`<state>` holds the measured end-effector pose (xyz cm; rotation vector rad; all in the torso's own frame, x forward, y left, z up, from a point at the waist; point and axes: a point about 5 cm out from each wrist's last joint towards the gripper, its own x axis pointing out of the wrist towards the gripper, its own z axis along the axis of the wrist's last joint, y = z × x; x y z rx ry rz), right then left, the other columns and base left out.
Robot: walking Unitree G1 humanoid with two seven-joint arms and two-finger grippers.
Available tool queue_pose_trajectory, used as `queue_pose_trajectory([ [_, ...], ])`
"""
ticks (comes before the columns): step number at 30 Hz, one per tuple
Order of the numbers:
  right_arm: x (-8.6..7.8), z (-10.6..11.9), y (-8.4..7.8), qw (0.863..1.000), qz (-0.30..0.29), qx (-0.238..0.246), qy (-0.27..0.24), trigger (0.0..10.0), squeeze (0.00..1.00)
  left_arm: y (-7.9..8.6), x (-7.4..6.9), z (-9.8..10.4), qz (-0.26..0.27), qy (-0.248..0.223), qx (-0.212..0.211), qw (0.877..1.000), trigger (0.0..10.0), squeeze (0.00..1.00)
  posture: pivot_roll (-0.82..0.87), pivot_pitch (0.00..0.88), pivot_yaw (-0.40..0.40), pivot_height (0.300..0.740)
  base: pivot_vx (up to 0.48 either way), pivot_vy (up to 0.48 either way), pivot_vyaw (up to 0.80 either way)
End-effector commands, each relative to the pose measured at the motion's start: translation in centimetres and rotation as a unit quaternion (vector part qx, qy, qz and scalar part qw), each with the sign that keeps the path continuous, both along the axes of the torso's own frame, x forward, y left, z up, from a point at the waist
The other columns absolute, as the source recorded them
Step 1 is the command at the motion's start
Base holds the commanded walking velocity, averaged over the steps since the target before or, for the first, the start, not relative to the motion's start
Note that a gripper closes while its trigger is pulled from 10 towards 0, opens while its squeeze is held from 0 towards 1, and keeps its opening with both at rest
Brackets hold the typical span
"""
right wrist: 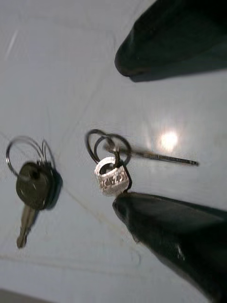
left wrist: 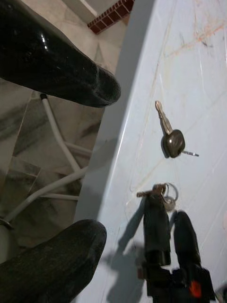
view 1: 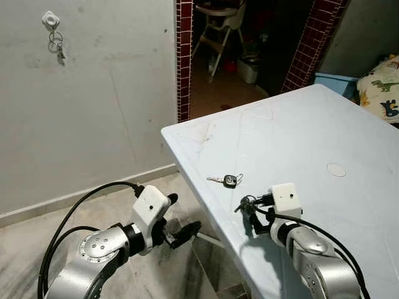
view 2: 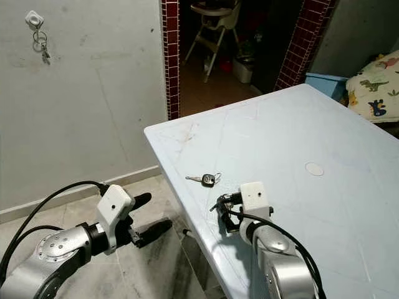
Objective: Hang keys on a hook
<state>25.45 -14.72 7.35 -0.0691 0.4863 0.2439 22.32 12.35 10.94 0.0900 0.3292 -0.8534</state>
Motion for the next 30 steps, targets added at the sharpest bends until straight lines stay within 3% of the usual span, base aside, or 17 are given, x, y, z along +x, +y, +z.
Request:
queue_pose_trajectory([
  [1, 0.2, -0.2, 0.1, 1.0, 0.005, -0.004, 0.005, 0.0, 0.0, -0.1, 0.1, 0.0, -0.006, 0.003, 0.001, 1.0, 10.0, 0.0, 0.14, 0.0, -0.032, 0.74, 0.0, 0.0, 0.0],
  [30, 0.5, -1.3, 0.2, 1.0, -0.003, 0.0, 0.006, 0.0, 0.0, 0.0, 0.2, 0.0, -0.001, 0.003, 0.0, 1.0, 10.0, 0.0, 0.15, 0.0, -0.029, 0.74, 0.0, 0.0, 0.0],
])
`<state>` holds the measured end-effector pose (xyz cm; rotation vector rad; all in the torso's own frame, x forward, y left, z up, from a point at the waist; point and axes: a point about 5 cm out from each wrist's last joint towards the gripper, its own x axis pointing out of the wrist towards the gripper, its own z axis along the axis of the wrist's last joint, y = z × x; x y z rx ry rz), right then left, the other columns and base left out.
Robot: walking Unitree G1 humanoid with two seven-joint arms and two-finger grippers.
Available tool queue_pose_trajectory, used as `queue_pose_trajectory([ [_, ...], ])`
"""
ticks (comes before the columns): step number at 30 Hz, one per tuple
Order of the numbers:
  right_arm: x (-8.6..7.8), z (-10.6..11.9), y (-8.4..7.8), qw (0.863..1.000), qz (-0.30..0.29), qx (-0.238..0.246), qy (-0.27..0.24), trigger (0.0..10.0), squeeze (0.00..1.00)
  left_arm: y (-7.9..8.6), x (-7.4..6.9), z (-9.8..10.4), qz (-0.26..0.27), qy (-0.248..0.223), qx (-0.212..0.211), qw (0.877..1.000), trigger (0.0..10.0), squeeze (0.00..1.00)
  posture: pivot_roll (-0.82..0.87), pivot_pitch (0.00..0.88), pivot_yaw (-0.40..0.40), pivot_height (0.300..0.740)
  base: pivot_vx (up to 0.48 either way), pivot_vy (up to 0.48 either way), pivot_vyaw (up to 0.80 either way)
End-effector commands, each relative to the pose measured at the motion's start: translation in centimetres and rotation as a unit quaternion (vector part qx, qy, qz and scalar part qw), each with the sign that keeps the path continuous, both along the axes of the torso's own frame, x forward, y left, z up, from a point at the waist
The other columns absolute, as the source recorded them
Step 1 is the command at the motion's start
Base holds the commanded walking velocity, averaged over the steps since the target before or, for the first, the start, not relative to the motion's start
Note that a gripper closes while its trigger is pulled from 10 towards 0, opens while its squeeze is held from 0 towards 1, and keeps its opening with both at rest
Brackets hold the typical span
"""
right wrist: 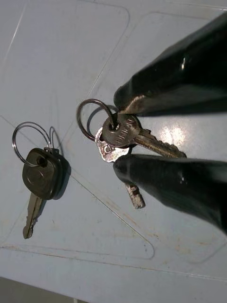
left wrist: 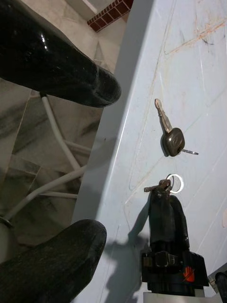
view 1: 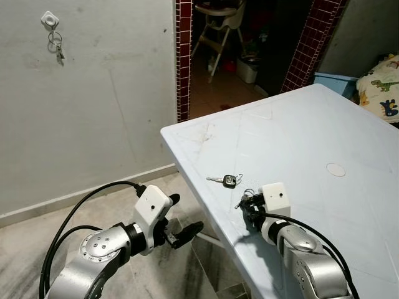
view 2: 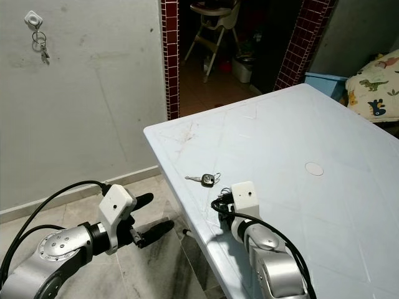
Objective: Hang keys on a hook
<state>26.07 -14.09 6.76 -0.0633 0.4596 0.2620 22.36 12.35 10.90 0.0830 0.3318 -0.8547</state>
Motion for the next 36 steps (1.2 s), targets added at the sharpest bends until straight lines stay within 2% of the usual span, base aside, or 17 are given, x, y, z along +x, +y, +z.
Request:
queue_pose_trajectory([
  [1, -0.2, -0.8, -0.4, 1.0, -0.011, -0.007, 0.019, 0.0, 0.0, 0.0, 0.2, 0.0, -0.001, 0.001, 0.003, 1.0, 10.0, 0.0, 0.15, 0.0, -0.029, 0.74, 0.0, 0.0, 0.0],
  [25, 0.0, -1.1, -0.2, 1.0, -0.012, -0.003, 0.013, 0.0, 0.0, 0.2, 0.6, 0.0, 0.001, -0.005, 0.008, 1.0, 10.0, 0.0, 0.16, 0.0, -0.028, 0.74, 0.0, 0.0, 0.0],
  [33, 0.9, 0.2, -1.2, 0.998, -0.053, -0.004, -0.029, 0.0, 0.0, -0.1, 1.1, 0.4, 0.011, -0.019, 0.004, 1.0, 10.0, 0.0, 0.15, 0.0, -0.029, 0.74, 0.0, 0.0, 0.0],
  [36, 1.0, 0.3, -1.6, 0.998, -0.05, -0.024, -0.025, 0.0, 0.0, -0.3, 1.3, 0.5, 0.011, -0.021, 0.002, 1.0, 10.0, 0.0, 0.15, 0.0, -0.033, 0.74, 0.0, 0.0, 0.0],
])
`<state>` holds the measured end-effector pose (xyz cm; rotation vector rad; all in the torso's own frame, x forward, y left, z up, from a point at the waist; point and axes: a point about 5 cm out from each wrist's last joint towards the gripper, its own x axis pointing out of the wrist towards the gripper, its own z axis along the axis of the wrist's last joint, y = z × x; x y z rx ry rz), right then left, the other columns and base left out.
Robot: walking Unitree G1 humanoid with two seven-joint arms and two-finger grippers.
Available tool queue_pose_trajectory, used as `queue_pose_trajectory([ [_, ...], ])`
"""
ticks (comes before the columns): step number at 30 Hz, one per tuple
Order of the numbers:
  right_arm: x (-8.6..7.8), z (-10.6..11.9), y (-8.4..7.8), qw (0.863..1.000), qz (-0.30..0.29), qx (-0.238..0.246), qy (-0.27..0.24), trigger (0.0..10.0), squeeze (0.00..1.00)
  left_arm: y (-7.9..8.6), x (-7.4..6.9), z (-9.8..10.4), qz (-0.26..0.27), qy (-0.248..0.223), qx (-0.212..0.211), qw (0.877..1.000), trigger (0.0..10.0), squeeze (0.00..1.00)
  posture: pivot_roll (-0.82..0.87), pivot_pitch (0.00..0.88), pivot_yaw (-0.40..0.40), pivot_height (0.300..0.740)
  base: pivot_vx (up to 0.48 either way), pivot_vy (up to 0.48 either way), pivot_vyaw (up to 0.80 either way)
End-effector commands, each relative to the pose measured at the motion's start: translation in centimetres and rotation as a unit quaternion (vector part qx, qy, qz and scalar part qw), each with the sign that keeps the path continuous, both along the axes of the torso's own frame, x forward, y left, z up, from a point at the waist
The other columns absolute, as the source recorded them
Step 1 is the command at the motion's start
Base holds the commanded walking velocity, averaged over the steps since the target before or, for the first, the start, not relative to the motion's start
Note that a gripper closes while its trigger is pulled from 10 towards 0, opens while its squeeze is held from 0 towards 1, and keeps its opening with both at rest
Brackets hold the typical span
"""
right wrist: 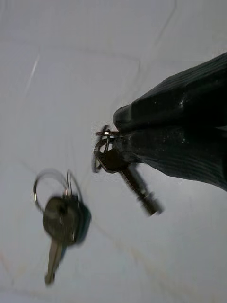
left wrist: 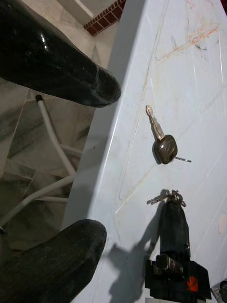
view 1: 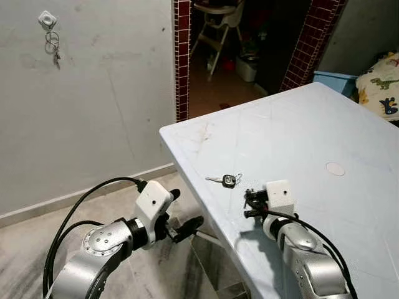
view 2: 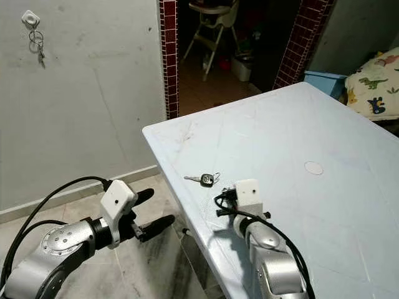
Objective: Hang keys on a hook
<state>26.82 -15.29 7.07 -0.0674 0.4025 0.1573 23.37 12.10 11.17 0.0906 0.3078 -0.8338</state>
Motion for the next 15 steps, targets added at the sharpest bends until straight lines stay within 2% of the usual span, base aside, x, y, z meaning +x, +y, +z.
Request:
queue_pose_trajectory([
  [1, 0.3, 0.0, -0.4, 1.0, -0.001, -0.014, 0.007, 0.0, 0.0, 0.0, 0.3, 0.3, 0.001, -0.008, 0.003, 1.0, 10.0, 0.0, 0.15, 0.0, -0.033, 0.74, 0.0, 0.0, 0.0],
  [2, 0.4, 0.3, -0.4, 0.995, 0.054, -0.078, 0.008, 0.0, 0.0, -0.1, 0.5, 0.4, 0.001, -0.01, 0.001, 1.0, 10.0, 0.0, 0.15, 0.0, -0.032, 0.74, 0.0, 0.0, 0.0],
  [4, 0.5, 0.9, -0.6, 0.991, 0.081, -0.106, 0.004, 0.0, 0.0, -0.2, 0.5, 0.5, 0.002, -0.012, 0.0, 1.0, 10.0, 0.0, 0.15, 0.0, -0.03, 0.74, 0.0, 0.0, 0.0],
  [7, 1.5, 2.7, -2.1, 0.99, 0.083, -0.116, -0.008, 0.0, 0.0, -0.4, 0.5, 0.5, -0.001, -0.011, -0.003, 1.0, 10.0, 0.0, 0.14, 0.0, -0.031, 0.74, 0.0, 0.0, 0.0],
  [9, 1.6, 3.0, -2.4, 0.99, 0.082, -0.115, -0.011, 0.0, 0.0, -0.4, 0.5, 0.5, -0.001, -0.012, -0.003, 1.0, 10.0, 0.0, 0.14, 0.0, -0.032, 0.74, 0.0, 0.0, 0.0],
  [12, 1.8, 3.5, -2.9, 0.992, 0.074, -0.102, -0.022, 0.0, 0.0, -0.5, 0.5, 0.5, -0.001, -0.012, -0.004, 1.0, 10.0, 0.0, 0.14, 0.0, -0.032, 0.74, 0.0, 0.0, 0.0],
  [15, 2.1, 4.6, -3.6, 0.994, 0.046, -0.077, -0.06, 0.0, 0.0, -0.6, 0.7, 0.6, 0.003, -0.016, -0.006, 1.0, 10.0, 0.0, 0.14, 0.0, -0.035, 0.74, 0.0, 0.0, 0.0],
])
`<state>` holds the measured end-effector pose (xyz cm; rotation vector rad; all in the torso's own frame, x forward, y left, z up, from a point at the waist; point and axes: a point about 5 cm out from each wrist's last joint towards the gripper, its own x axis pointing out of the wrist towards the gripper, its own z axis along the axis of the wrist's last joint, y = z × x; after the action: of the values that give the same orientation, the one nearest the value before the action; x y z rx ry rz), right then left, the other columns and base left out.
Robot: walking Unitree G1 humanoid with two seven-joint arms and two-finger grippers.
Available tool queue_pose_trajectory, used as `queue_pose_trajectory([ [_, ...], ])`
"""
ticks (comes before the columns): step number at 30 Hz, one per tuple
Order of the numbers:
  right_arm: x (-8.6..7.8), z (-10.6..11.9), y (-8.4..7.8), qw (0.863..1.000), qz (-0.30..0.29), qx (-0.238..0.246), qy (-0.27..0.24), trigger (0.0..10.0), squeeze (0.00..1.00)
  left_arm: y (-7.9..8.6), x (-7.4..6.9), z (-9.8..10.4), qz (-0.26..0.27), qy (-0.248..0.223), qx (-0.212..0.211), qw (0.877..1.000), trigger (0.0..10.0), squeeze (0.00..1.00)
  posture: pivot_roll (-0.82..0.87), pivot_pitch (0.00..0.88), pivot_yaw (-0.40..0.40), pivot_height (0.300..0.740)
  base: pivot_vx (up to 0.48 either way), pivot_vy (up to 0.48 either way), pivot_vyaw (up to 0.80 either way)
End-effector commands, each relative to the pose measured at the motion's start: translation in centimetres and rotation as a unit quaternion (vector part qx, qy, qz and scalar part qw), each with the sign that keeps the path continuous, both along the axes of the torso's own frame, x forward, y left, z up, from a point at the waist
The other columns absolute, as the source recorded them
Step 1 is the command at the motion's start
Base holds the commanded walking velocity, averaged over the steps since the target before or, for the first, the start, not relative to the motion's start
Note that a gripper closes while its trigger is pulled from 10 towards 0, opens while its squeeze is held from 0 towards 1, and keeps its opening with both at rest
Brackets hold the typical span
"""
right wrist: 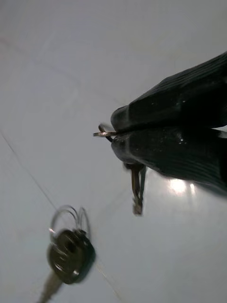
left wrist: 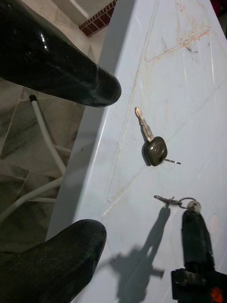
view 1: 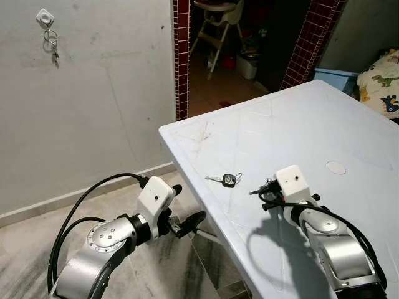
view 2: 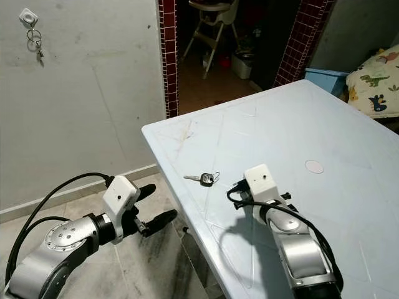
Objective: Hang keys on a hook
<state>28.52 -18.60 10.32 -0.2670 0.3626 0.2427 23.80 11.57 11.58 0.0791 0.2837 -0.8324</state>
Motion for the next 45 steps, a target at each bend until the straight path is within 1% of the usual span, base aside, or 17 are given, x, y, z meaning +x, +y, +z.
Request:
queue_pose_trajectory([
  [1, 0.5, 1.7, -0.5, 0.998, -0.024, 0.02, -0.05, 0.0, 0.0, -0.1, 0.3, 0.2, 0.004, -0.009, 0.003, 1.0, 10.0, 0.0, 0.14, 0.0, -0.033, 0.74, 0.0, 0.0, 0.0],
  [3, 0.8, 2.7, -0.5, 0.995, -0.042, 0.046, -0.078, 0.0, 0.0, 0.0, 0.8, 0.3, 0.018, -0.023, 0.011, 1.0, 10.0, 0.0, 0.14, 0.0, -0.033, 0.74, 0.0, 0.0, 0.0],
  [8, 1.1, 4.4, 0.4, 0.989, -0.03, 0.073, -0.122, 0.0, 0.0, -0.1, 1.2, 0.7, 0.025, -0.031, 0.005, 0.999, 10.0, 0.0, 0.13, 0.0, -0.03, 0.74, 0.0, 0.0, 0.0],
  [9, 1.1, 4.9, 0.8, 0.987, -0.018, 0.082, -0.134, 2.2, 0.0, -0.1, 1.4, 0.8, 0.027, -0.035, 0.005, 0.999, 10.0, 0.0, 0.13, 0.0, -0.03, 0.74, 0.0, 0.0, 0.0],
  [10, 1.1, 5.1, 1.0, 0.987, -0.012, 0.083, -0.139, 2.2, 0.0, -0.1, 1.4, 0.8, 0.029, -0.036, 0.005, 0.999, 10.0, 0.0, 0.13, 0.0, -0.03, 0.74, 0.0, 0.0, 0.0],
  [11, 1.0, 5.4, 1.2, 0.985, -0.004, 0.087, -0.148, 3.7, 0.0, -0.1, 1.6, 0.9, 0.035, -0.041, 0.004, 0.999, 10.0, 0.0, 0.13, 0.0, -0.031, 0.74, 0.0, 0.0, 0.0],
  [12, 1.0, 5.6, 1.4, 0.984, 0.0, 0.094, -0.154, 4.4, 0.0, -0.1, 1.7, 1.0, 0.041, -0.045, 0.005, 0.998, 10.0, 0.0, 0.14, 0.0, -0.032, 0.74, 0.0, 0.0, 0.0],
  [13, 1.0, 5.7, 1.5, 0.983, 0.003, 0.098, -0.157, 7.1, 0.0, -0.1, 1.9, 1.1, 0.047, -0.047, 0.004, 0.998, 10.0, 0.0, 0.14, 0.0, -0.032, 0.74, 0.0, 0.0, 0.0],
  [14, 1.0, 5.8, 1.6, 0.982, 0.006, 0.1, -0.159, 7.1, 0.0, -0.1, 1.9, 1.1, 0.05, -0.048, 0.003, 0.998, 10.0, 0.0, 0.14, 0.0, -0.032, 0.74, 0.0, 0.0, 0.0],
  [15, 0.9, 5.9, 1.7, 0.981, 0.009, 0.099, -0.165, 9.0, 0.0, -0.1, 2.1, 1.2, 0.057, -0.052, 0.003, 0.997, 10.0, 0.0, 0.14, 0.0, -0.033, 0.74, 0.0, 0.0, 0.0],
  [16, 0.9, 5.9, 1.7, 0.981, 0.009, 0.099, -0.165, 9.0, 0.0, -0.1, 2.1, 1.2, 0.057, -0.052, 0.003, 0.997, 10.0, 0.0, 0.14, 0.0, -0.033, 0.74, 0.0, 0.0, 0.0],
  [17, 0.9, 6.2, 2.0, 0.979, 0.013, 0.109, -0.172, 10.0, 0.0, 0.1, 2.5, 1.3, 0.083, -0.07, 0.009, 0.994, 10.0, 0.0, 0.14, 0.0, -0.033, 0.74, 0.0, 0.0, 0.0],
  [21, 0.7, 7.1, 2.6, 0.974, 0.009, 0.124, -0.19, 10.0, 0.0, 0.9, 3.2, 1.8, 0.148, -0.097, 0.013, 0.984, 10.0, 0.0, 0.14, 0.0, -0.035, 0.74, 0.0, 0.0, 0.0],
  [25, 0.2, 7.2, 3.3, 0.971, 0.001, 0.131, -0.198, 10.0, 0.0, 1.5, 3.1, 2.5, 0.195, -0.132, 0.013, 0.972, 10.0, 0.0, 0.14, 0.0, -0.037, 0.74, 0.0, 0.0, 0.0],
  [32, -0.8, 8.0, 4.7, 0.966, 0.01, 0.147, -0.21, 10.0, 0.0, 1.9, 2.8, 2.7, 0.227, -0.153, 0.022, 0.962, 10.0, 0.0, 0.14, 0.0, -0.036, 0.74, 0.0, 0.0, 0.0],
  [40, -1.7, 7.5, 5.5, 0.966, 0.011, 0.16, -0.204, 10.0, 0.0, 3.2, 2.4, 2.1, 0.263, -0.139, 0.031, 0.954, 10.0, 0.0, 0.15, 0.0, -0.039, 0.74, 0.0, 0.0, 0.0],
  [45, -1.7, 7.3, 5.7, 0.968, 0.014, 0.152, -0.199, 10.0, 0.0, 3.1, 2.6, 2.0, 0.27, -0.134, 0.029, 0.953, 10.0, 0.0, 0.15, 0.0, -0.042, 0.74, 0.0, 0.0, 0.8],
])
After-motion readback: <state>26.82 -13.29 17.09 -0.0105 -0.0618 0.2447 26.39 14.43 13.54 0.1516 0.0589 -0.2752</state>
